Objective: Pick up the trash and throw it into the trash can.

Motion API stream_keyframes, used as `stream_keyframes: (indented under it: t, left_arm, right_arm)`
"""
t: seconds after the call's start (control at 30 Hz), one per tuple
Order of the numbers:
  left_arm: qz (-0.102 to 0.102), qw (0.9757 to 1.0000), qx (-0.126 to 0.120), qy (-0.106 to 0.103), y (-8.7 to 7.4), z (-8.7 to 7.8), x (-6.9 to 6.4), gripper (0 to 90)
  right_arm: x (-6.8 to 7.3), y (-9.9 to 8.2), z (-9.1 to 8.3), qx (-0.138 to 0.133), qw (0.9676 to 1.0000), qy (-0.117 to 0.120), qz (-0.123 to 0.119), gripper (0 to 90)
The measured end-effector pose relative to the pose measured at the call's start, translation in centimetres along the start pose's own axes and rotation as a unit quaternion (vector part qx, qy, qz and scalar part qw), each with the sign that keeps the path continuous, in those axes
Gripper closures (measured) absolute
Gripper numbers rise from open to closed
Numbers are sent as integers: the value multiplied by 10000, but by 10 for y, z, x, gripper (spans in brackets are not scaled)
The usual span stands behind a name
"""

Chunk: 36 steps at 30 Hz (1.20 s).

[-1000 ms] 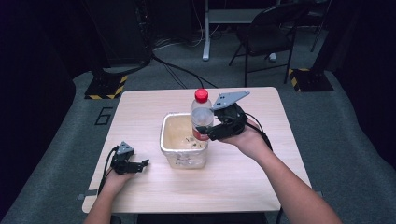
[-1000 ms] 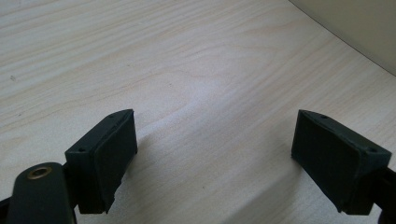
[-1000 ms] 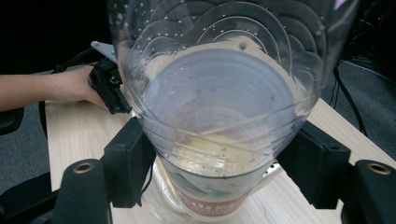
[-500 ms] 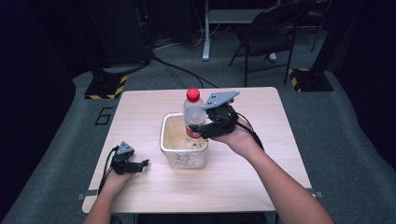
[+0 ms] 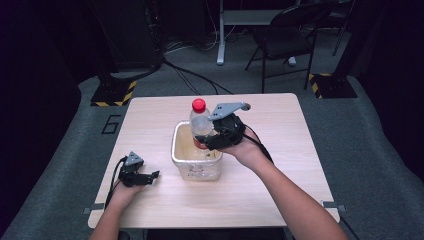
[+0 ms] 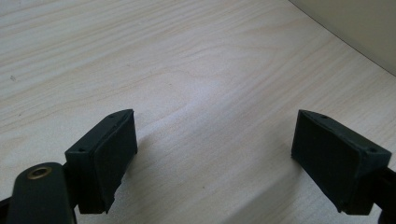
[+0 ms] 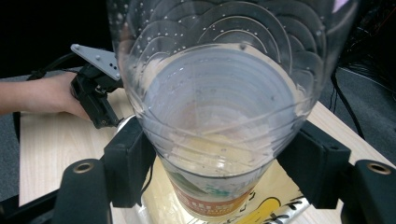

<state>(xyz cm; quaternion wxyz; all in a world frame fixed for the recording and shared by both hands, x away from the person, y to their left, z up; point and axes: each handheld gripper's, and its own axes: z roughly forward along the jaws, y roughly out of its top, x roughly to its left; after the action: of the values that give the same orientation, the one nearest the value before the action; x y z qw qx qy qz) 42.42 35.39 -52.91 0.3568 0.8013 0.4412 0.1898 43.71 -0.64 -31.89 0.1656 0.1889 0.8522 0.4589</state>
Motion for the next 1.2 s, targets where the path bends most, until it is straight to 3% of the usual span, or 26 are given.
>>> stream_keyframes:
  t: [0.53, 1.2]
  left_arm:
    - [0, 10000, 0, -1, 0, 0, 0, 141]
    - [2, 10000, -2, -8, 0, 0, 0, 141]
  right_arm:
    - [1, -23, 30, 137, 9999, -34, 62, 290]
    - [-3, -52, 49, 391, 9987, -165, 285, 288]
